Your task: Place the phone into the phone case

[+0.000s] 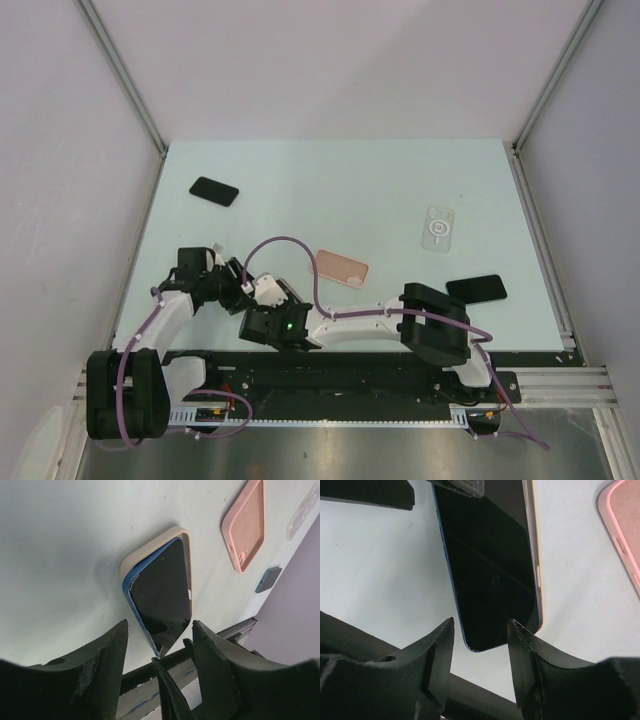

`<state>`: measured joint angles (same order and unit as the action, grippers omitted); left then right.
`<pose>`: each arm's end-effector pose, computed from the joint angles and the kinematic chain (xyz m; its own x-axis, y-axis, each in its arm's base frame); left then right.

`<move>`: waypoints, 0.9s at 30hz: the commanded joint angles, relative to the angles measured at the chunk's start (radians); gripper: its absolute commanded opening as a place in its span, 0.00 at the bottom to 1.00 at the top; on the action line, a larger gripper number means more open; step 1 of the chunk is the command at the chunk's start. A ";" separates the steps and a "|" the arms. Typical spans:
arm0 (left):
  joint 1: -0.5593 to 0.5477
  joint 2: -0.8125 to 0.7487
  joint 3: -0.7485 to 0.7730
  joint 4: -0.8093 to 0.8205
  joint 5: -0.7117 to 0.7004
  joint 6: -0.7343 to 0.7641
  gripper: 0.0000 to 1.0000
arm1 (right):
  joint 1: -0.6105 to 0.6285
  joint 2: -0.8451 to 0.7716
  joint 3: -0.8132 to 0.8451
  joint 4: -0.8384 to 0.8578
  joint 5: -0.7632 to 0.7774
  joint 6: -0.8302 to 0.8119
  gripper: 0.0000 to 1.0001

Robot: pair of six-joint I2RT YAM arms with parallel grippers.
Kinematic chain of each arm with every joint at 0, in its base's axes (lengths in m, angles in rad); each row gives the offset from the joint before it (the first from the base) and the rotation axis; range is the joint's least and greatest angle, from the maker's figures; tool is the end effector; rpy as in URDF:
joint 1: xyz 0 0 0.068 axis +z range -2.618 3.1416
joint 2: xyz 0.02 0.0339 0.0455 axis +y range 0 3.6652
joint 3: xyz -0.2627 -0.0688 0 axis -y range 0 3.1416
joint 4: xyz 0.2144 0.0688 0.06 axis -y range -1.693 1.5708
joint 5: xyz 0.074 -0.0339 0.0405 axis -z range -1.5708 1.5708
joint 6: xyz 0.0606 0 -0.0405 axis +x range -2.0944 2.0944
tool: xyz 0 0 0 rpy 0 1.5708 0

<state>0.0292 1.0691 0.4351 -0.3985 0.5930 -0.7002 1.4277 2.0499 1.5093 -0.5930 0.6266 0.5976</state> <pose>0.1666 -0.0290 0.1585 -0.8252 -0.5587 -0.0829 -0.3525 0.6241 -0.6973 0.0933 0.3987 0.1762 -0.5380 -0.5380 -0.6489 -0.5608 0.8032 -0.2009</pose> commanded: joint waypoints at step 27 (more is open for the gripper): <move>-0.136 0.066 0.040 -0.111 -0.320 -0.090 0.00 | -0.395 -0.185 -0.302 0.483 -0.755 -0.187 0.93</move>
<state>-0.0734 1.1042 0.4469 -0.5167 0.2932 -0.7528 1.0428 1.8297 1.2057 -0.1795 -0.0414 0.4286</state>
